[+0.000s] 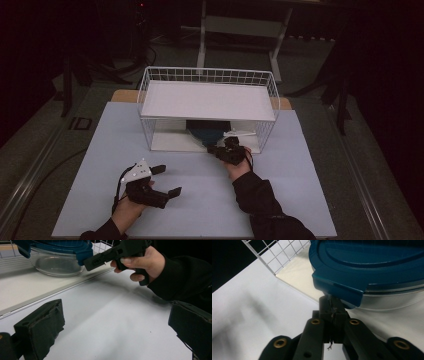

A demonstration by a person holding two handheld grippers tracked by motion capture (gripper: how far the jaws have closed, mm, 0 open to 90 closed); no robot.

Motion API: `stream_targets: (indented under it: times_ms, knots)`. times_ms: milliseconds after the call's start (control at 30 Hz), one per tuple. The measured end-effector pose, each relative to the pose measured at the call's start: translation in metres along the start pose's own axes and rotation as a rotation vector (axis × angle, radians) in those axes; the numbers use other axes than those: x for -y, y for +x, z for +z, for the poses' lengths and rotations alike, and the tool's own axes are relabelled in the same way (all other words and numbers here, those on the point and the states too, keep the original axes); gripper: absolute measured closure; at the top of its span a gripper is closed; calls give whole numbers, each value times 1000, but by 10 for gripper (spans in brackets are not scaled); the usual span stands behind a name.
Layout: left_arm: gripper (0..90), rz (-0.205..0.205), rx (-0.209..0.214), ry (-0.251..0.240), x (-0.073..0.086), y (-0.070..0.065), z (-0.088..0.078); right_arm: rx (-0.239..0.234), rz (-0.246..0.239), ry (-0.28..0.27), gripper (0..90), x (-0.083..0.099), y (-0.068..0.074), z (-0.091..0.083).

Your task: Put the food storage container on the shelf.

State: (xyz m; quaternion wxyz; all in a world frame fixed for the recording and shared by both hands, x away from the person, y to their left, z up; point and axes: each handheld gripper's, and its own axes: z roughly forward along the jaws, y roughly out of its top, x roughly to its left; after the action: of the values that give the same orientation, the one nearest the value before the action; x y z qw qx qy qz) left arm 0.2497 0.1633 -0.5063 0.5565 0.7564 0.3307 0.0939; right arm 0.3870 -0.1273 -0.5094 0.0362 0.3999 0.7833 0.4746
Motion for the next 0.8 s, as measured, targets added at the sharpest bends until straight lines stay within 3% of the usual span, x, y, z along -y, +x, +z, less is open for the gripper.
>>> stream_targets:
  times_ms: [100,167,333,367,467,500,600,667,800]
  knots:
    - [5,5,0,0,0,-1,0,-27,5,-9,796,3,3,-4]
    - [5,2,6,-3,0,-1,0,-36,-21,-7,718,5,7,-8]
    - [5,5,9,-11,-2,-2,-1,-54,-35,-20,376,12,14,-19]
    - [5,3,10,-15,-2,-2,-2,-75,-34,-14,302,13,14,-21]
    - [5,4,13,-18,-2,-2,-2,-163,-19,-11,275,19,12,-27]
    - [5,6,12,-16,-2,-2,-2,-173,-9,-17,254,21,12,-28]
    - [5,10,18,-10,-2,-3,-1,-171,-15,-32,203,27,12,-33]
    - [5,12,23,-11,-2,-4,0,-139,-43,-30,201,30,12,-40]
    - [5,17,22,-3,-1,-5,1,-111,-55,-40,195,37,13,-53]
